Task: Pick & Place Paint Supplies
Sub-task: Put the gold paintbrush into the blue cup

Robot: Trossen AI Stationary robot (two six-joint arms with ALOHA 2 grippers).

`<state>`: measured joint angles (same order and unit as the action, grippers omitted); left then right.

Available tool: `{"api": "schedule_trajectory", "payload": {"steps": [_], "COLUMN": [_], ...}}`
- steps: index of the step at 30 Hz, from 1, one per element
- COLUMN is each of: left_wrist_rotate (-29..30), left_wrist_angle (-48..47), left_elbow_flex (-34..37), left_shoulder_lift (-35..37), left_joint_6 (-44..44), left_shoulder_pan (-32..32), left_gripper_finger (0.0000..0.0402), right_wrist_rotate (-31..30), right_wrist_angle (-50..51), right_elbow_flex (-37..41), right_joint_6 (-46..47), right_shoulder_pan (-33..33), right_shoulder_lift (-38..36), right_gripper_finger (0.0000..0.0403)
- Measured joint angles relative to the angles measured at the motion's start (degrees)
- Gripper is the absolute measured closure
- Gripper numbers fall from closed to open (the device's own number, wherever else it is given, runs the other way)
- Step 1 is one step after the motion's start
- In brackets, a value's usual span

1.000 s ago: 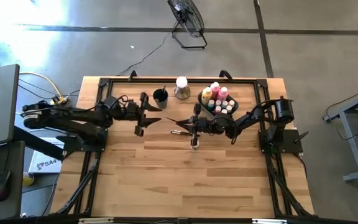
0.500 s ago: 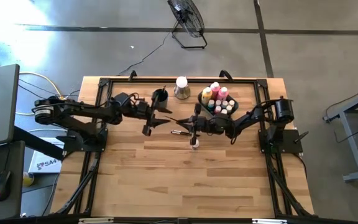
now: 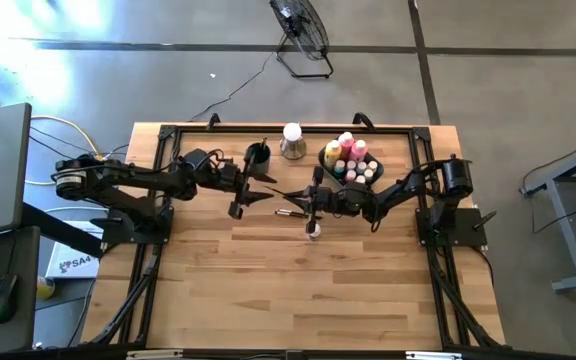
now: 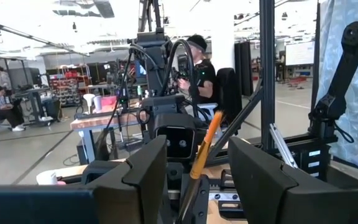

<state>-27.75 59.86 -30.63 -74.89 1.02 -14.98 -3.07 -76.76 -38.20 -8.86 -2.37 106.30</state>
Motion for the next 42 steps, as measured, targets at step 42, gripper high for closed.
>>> {"api": "schedule_trajectory", "payload": {"steps": [42], "left_wrist_rotate": [0.5], "left_wrist_angle": [-1.7], "left_elbow_flex": [-0.1], "left_shoulder_lift": [0.0], "left_joint_6": [0.2], "left_shoulder_pan": [0.0], "left_gripper_finger": [0.0389], "right_wrist_rotate": [0.2], "right_wrist_angle": [-0.1], "right_elbow_flex": [0.0], "right_joint_6": [0.3], "right_shoulder_pan": [0.0], "right_shoulder_lift": [0.0], "right_gripper_finger": [0.0393]}}
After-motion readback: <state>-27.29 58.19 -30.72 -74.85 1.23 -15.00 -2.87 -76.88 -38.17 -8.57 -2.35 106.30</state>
